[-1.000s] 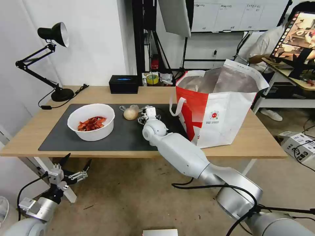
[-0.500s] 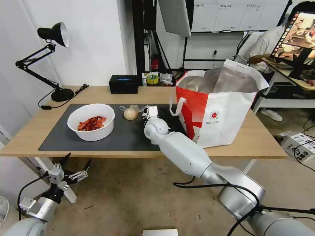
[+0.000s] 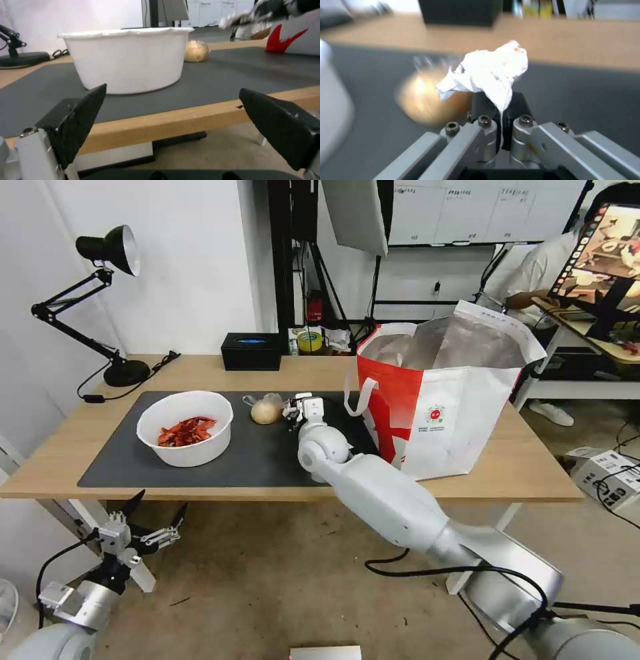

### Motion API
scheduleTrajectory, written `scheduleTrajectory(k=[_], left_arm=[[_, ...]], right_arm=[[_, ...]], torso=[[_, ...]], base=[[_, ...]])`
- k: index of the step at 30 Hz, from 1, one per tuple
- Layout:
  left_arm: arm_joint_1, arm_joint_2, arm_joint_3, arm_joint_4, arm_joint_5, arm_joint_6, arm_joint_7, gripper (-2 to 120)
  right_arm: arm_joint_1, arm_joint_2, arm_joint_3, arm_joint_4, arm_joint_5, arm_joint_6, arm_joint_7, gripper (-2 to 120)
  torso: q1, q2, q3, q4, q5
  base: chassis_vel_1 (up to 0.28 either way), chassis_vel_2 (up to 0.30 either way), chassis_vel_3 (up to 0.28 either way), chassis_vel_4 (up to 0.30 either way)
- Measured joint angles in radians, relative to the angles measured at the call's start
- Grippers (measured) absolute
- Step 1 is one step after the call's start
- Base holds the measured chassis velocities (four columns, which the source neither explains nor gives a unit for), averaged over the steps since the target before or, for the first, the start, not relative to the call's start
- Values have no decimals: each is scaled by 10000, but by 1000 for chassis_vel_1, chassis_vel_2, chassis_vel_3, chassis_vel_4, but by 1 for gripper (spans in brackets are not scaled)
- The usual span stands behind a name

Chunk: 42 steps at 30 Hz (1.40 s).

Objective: Pick up the trash from the table and place it into the takeout bag.

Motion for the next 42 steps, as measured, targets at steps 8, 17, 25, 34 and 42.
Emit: scheduleTrajectory(k=[8, 17, 25, 34, 42], left_arm=[[48, -30, 140, -122, 119, 35, -36, 100], [47, 144, 114, -247, 199, 82, -80, 100], [1, 167, 357, -324, 350, 90, -2, 100], [3, 53, 536, -559, 420, 82, 51, 100], [146, 37, 367, -670, 419, 78, 29, 100]], right_arm=[[-319, -1376, 215, 1742, -1553, 2910, -1122, 0], [-523, -2518, 1692, 3486, -1737, 3751, -380, 0], [-672, -3975, 2553, 3959, -1371, 3134, 220, 0], [-899, -4851, 2814, 4370, -74, 2501, 340, 2], [-994, -5024, 3095, 4663, 418, 1899, 513, 32]], torso=[[0, 0, 0, -2, 0], [0, 1, 0, -1, 1], [0, 0, 0, -4, 2], [1, 0, 1, -2, -1], [1, 0, 0, 0, -2]], base=[[0, 0, 0, 0], [0, 0, 0, 0], [0, 0, 0, 0], [0, 0, 0, 0], [0, 0, 0, 0]])
